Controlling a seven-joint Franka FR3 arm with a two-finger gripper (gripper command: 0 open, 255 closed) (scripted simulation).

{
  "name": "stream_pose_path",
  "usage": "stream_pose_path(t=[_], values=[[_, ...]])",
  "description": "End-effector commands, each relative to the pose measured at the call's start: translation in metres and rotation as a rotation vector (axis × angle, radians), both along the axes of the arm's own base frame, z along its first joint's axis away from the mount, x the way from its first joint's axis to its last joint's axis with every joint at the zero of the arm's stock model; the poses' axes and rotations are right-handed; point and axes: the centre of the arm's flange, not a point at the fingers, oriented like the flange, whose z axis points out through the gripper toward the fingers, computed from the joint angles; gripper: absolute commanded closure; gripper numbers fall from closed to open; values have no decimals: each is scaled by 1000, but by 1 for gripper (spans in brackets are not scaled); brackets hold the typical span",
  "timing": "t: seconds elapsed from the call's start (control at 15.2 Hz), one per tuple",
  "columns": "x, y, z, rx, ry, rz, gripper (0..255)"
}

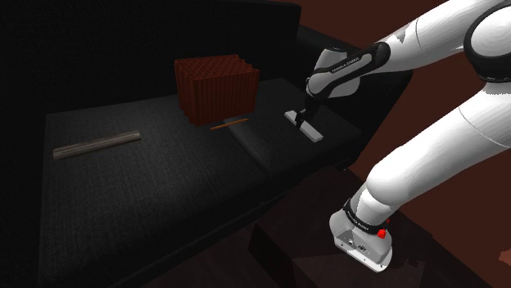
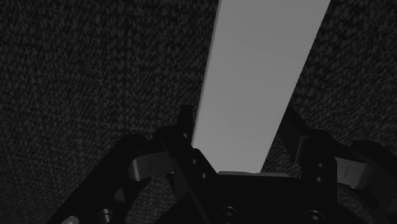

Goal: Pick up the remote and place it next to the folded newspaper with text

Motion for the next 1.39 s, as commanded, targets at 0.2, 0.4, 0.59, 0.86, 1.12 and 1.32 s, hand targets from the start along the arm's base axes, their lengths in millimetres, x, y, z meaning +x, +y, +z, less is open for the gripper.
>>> stream_pose_path(t=[0.2,0.4,0.59,0.86,1.12,1.32], values=[[0,0,21,0,1,1,255],[0,0,36,0,1,1,255],[0,0,52,0,1,1,255],[0,0,73,0,1,1,255],[0,0,95,0,1,1,255],[2,13,101,0,1,1,255]])
